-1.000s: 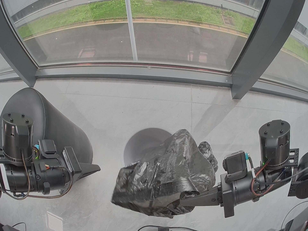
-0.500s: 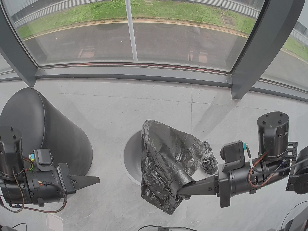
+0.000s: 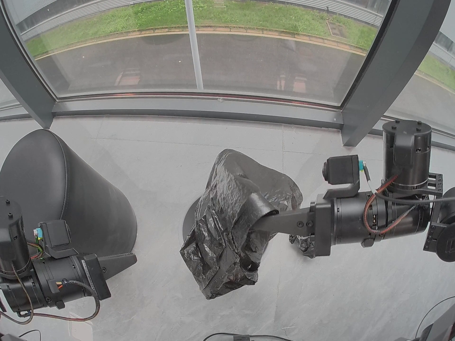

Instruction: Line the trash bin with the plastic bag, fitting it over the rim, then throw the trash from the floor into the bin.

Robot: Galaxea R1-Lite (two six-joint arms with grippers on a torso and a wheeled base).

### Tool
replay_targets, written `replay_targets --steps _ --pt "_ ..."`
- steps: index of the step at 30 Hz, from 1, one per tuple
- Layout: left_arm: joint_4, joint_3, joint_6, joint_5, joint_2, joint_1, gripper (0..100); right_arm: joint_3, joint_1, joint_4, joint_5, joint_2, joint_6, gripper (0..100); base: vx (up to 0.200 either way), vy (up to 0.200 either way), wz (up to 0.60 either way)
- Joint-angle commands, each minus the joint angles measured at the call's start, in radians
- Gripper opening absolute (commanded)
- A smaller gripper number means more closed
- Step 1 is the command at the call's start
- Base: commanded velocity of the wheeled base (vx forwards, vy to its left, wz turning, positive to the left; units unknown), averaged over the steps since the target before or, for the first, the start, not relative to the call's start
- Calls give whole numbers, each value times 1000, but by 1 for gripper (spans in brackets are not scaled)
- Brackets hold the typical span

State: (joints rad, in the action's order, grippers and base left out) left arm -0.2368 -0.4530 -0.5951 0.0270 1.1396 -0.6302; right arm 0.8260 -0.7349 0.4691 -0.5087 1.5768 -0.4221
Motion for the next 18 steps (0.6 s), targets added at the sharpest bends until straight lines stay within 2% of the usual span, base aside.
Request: replay_targets --steps 1,4,8,11,12,16,18 --pt "-49 30 14 -6 12 -6 0 68 0 0 6 17 -1 0 0 0 0" --pt "-64 34 21 -6 16 -9 0 101 0 0 10 19 -1 0 0 0 0" --pt "-67 50 93 -7 16 -11 0 125 5 -7 10 17 -1 0 0 0 0" --pt "-70 53 109 -7 16 -23 0 140 5 -26 10 14 -1 0 0 0 0" --pt "-70 53 109 -7 16 -28 100 147 6 -27 12 12 -1 0 0 0 0" --pt "-68 56 120 -6 20 -28 100 162 19 -29 12 11 0 0 0 0 0" --pt "-70 69 187 -7 35 -31 100 173 19 -29 12 9 0 0 0 0 0"
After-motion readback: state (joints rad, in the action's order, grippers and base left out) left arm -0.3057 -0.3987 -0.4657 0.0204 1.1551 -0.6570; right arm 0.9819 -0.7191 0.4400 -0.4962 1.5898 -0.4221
